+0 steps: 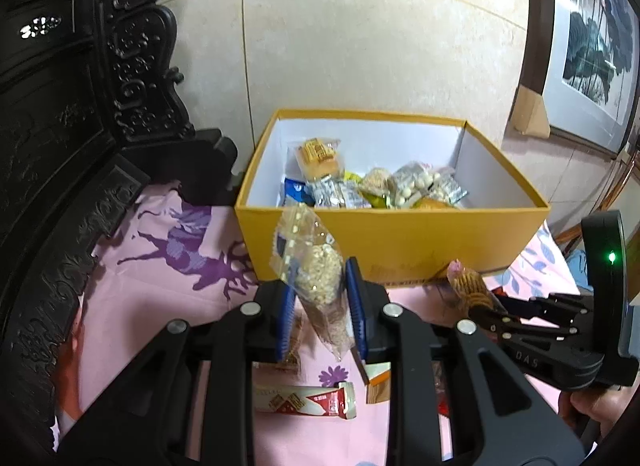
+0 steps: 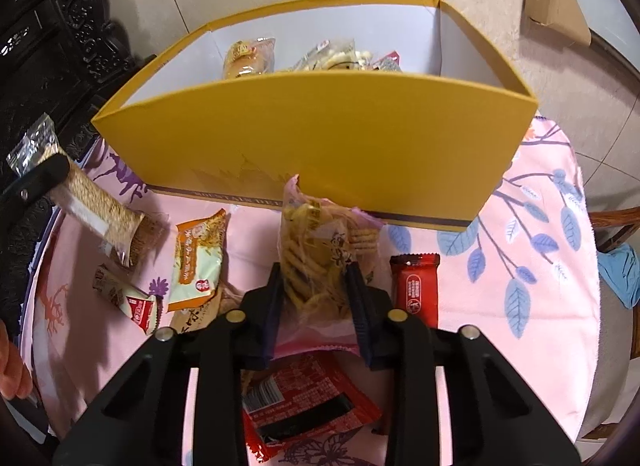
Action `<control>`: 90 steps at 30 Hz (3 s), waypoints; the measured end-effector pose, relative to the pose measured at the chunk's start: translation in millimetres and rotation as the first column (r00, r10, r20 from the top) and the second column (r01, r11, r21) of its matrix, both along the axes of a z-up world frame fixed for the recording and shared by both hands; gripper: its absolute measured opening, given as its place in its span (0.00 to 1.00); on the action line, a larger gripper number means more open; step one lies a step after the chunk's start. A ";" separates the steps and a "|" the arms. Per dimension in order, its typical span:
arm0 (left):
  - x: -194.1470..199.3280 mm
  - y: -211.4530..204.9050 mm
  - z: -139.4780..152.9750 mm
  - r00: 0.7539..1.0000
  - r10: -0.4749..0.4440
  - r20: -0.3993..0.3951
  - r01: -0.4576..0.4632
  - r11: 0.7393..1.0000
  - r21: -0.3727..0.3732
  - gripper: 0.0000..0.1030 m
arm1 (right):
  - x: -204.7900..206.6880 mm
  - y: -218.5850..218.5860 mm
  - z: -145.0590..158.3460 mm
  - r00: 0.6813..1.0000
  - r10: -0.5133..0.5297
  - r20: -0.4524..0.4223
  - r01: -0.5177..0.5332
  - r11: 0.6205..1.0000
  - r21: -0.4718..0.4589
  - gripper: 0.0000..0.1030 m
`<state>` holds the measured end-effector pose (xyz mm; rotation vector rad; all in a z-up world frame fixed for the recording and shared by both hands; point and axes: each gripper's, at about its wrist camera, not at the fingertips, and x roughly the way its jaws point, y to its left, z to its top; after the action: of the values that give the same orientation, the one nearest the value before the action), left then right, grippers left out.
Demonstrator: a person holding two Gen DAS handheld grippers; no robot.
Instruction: Organize snacks
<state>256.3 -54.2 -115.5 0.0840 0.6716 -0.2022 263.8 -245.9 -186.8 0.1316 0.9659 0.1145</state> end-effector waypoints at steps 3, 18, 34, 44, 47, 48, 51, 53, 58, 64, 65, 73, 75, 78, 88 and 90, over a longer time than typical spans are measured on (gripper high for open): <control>-1.3 0.7 13.0 1.000 -0.009 0.019 0.009 1.000 -0.008 0.24 | -4.1 0.9 10.3 1.000 0.011 0.010 -0.011 1.000 0.012 0.27; 29.2 -12.2 94.0 0.992 -0.048 0.113 0.055 0.996 -0.064 0.24 | -13.5 -6.8 132.1 0.973 0.035 0.227 -0.047 0.998 0.045 0.05; 119.9 -48.1 80.4 0.996 -0.046 0.074 0.052 0.995 -0.081 0.24 | 11.8 1.6 129.5 0.976 0.103 0.192 -0.120 0.989 0.081 0.00; 97.2 -36.1 85.8 0.996 -0.039 0.083 0.047 0.994 -0.103 0.24 | -28.9 40.2 32.7 0.971 0.235 0.039 -0.237 0.971 0.042 0.55; 95.1 -33.5 85.9 0.997 -0.029 0.076 0.038 0.992 -0.117 0.24 | -20.0 49.5 16.6 0.967 0.256 0.004 -0.256 0.965 -0.051 0.55; 94.4 -33.1 85.9 0.997 -0.027 0.075 0.036 0.992 -0.119 0.24 | -17.2 49.5 12.0 0.967 0.255 0.002 -0.254 0.965 -0.059 0.55; 93.0 -30.7 84.6 0.998 -0.018 0.068 0.026 0.992 -0.124 0.24 | 0.6 52.6 -2.1 0.964 0.263 -0.036 -0.265 0.957 -0.118 0.55; 91.4 -28.5 81.8 0.998 -0.014 0.062 0.021 0.992 -0.125 0.24 | 5.4 50.6 -8.8 0.962 0.269 -0.049 -0.273 0.955 -0.120 0.55; 87.6 -23.9 74.8 0.999 -0.005 0.048 0.011 0.993 -0.119 0.23 | 6.5 44.9 -10.1 0.961 0.271 -0.058 -0.275 0.958 -0.076 0.28; 87.8 -22.2 77.7 0.998 0.003 0.057 0.004 0.992 -0.124 0.23 | -1.7 33.9 18.4 0.971 0.236 -0.020 -0.237 0.971 -0.030 0.16; 88.3 -21.7 78.0 0.998 0.004 0.057 0.003 0.992 -0.125 0.23 | -4.5 32.4 27.7 0.971 0.238 0.001 -0.238 0.971 -0.032 0.16; 92.4 -23.1 81.2 0.998 0.003 0.063 0.005 0.991 -0.134 0.23 | -14.0 21.0 99.2 0.961 0.226 0.158 -0.238 0.969 0.064 0.15; 95.4 -25.8 85.1 0.998 0.001 0.069 0.009 0.990 -0.140 0.23 | -4.1 15.7 120.3 0.956 0.205 0.213 -0.228 0.969 0.092 0.13; 97.9 -29.6 91.0 0.997 -0.003 0.083 0.014 0.990 -0.139 0.23 | 15.6 7.3 140.3 0.945 0.169 0.279 -0.201 0.976 0.089 0.00; 102.7 -29.7 88.1 0.997 0.005 0.071 0.007 0.986 -0.164 0.23 | 40.6 0.0 155.3 0.912 0.244 0.330 -0.283 0.956 0.074 0.00; 102.7 -29.5 87.0 0.997 0.005 0.071 0.007 0.987 -0.163 0.23 | 18.9 8.8 139.4 0.898 0.317 0.305 -0.341 0.940 0.027 0.14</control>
<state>359.0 -83.7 -28.6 -0.0652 0.5820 -0.2534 282.7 -237.1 -47.4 0.0209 0.6743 0.4745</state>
